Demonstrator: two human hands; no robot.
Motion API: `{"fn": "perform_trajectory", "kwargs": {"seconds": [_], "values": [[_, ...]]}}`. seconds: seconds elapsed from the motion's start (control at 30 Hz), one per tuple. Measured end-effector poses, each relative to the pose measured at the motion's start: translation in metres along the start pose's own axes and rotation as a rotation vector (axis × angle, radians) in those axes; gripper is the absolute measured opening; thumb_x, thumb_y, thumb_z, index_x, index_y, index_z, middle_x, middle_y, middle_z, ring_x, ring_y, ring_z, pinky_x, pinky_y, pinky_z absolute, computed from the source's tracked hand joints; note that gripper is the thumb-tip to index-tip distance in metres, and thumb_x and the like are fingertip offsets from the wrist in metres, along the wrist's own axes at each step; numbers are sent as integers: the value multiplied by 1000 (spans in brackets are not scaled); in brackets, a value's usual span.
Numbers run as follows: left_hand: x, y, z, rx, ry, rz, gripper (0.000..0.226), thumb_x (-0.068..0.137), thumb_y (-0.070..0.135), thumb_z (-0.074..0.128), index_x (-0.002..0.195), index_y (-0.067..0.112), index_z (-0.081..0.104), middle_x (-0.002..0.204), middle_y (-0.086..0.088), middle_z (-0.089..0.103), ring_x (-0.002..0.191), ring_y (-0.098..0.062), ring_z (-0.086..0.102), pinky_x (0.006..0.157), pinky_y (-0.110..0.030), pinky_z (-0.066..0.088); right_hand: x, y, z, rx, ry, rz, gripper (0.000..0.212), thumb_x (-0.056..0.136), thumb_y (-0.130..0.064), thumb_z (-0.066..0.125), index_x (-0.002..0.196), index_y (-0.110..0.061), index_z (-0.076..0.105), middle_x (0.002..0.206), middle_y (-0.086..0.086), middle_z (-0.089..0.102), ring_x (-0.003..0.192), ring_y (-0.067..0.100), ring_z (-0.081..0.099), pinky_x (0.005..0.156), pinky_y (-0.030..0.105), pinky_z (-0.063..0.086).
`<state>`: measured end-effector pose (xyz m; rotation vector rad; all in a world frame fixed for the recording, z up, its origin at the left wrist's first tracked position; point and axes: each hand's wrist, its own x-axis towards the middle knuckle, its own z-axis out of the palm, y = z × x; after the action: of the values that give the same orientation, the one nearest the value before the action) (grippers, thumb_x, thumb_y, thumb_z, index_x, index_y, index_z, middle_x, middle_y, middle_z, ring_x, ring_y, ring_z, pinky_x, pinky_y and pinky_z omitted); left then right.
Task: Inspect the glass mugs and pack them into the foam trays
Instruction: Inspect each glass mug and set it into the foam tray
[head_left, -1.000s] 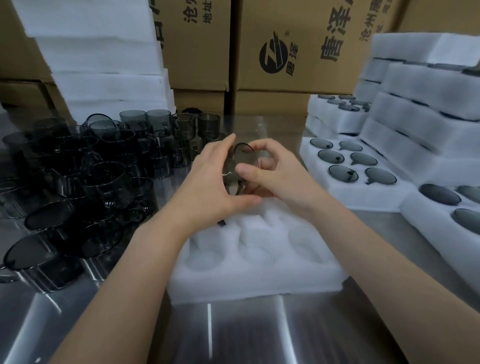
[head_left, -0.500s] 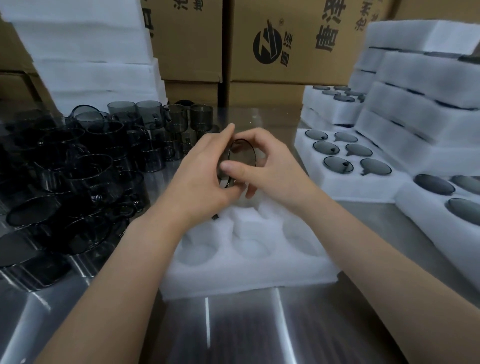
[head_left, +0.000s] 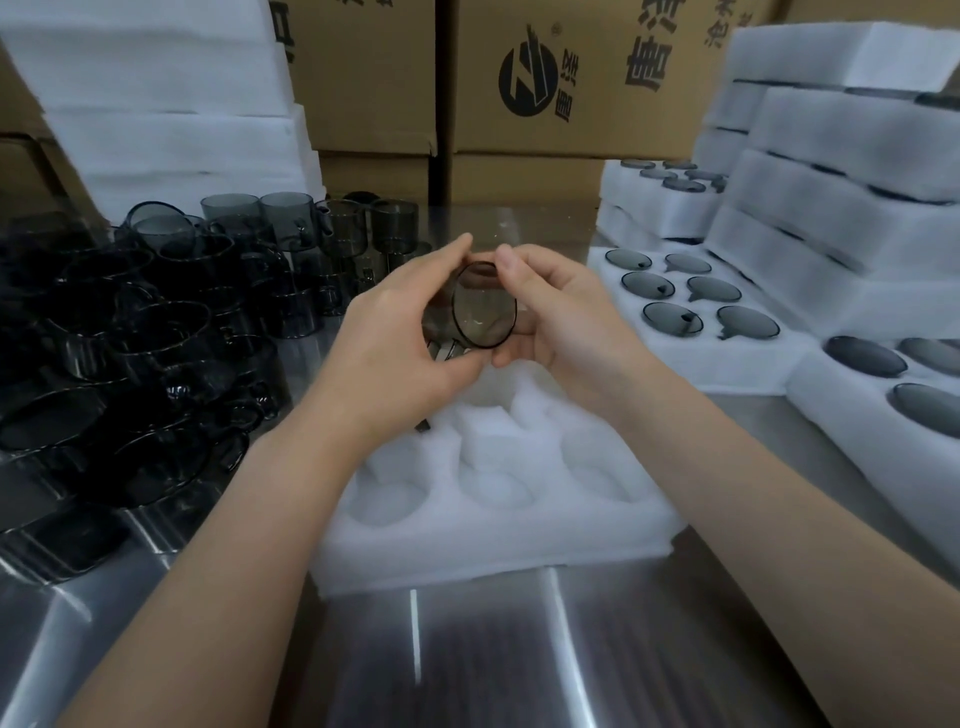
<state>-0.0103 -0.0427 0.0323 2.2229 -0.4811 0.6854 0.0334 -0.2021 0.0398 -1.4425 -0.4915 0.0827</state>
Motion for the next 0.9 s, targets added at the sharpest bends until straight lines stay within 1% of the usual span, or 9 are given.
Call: {"fn": "perform_trajectory", "kwargs": {"seconds": [0.17, 0.3, 0.4, 0.47, 0.57, 0.63, 0.7, 0.8, 0.9], "values": [[0, -1, -1, -28, 46, -67, 79, 75, 16, 80, 145, 21, 43, 128, 14, 52, 120, 1, 48, 96, 0, 32, 1, 1, -5, 110, -143, 39, 27, 104, -12, 42, 120, -15, 64, 104, 5, 71, 76, 20, 62, 58, 24, 51], [2, -3, -1, -31, 75, -109, 78, 75, 21, 81, 144, 21, 45, 135, 6, 57, 122, -1, 49, 96, 1, 31, 1, 1, -5, 127, -239, 53, 36, 102, -2, 40, 133, -12, 53, 107, 6, 66, 76, 19, 57, 64, 24, 52], [2, -2, -1, -62, 100, -129, 77, 74, 24, 82, 143, 23, 47, 126, 13, 58, 114, 8, 48, 92, 3, 31, 1, 2, -7, 120, -331, 24, 44, 97, 2, 44, 140, -11, 46, 115, 7, 60, 78, 15, 57, 70, 24, 51], [1, -2, -2, -91, 105, -145, 75, 72, 27, 83, 140, 26, 49, 117, 19, 59, 108, 7, 53, 92, -1, 37, 2, 2, -7, 127, -352, 6, 48, 93, 2, 50, 140, -8, 46, 118, 9, 57, 78, 13, 59, 69, 24, 51], [0, 0, -3, -116, 89, -137, 61, 68, 35, 75, 126, 31, 58, 103, 24, 64, 99, 7, 59, 88, -9, 45, 3, 5, -5, 83, -270, -12, 47, 83, -2, 65, 128, -9, 57, 116, 9, 60, 79, 16, 63, 63, 26, 52], [0, 0, -3, -116, 56, -133, 57, 66, 35, 72, 122, 33, 60, 100, 24, 65, 97, 11, 59, 84, -7, 45, 3, 7, -3, -35, -178, -45, 45, 74, -7, 76, 116, -13, 62, 112, 4, 65, 76, 21, 64, 57, 27, 51], [-1, -1, -2, -88, 18, -129, 64, 67, 33, 73, 129, 32, 58, 101, 25, 63, 94, 18, 56, 82, 0, 40, 2, 8, -1, -176, -102, -85, 46, 66, -19, 86, 105, -17, 61, 103, -5, 68, 66, 20, 65, 50, 26, 50], [-2, -1, -1, -66, -28, -90, 73, 69, 28, 77, 138, 26, 53, 111, 18, 64, 97, 12, 57, 84, 0, 39, 1, 9, 4, -316, -20, -120, 47, 60, -42, 85, 90, -23, 54, 88, -13, 67, 54, 16, 64, 42, 24, 45], [-2, 2, 0, -78, -54, -41, 71, 69, 27, 79, 136, 29, 54, 117, 16, 65, 105, 4, 58, 90, -7, 42, 1, 9, 5, -311, 72, -149, 39, 71, -46, 78, 78, -21, 49, 68, -10, 65, 41, 20, 60, 33, 23, 38]]}}
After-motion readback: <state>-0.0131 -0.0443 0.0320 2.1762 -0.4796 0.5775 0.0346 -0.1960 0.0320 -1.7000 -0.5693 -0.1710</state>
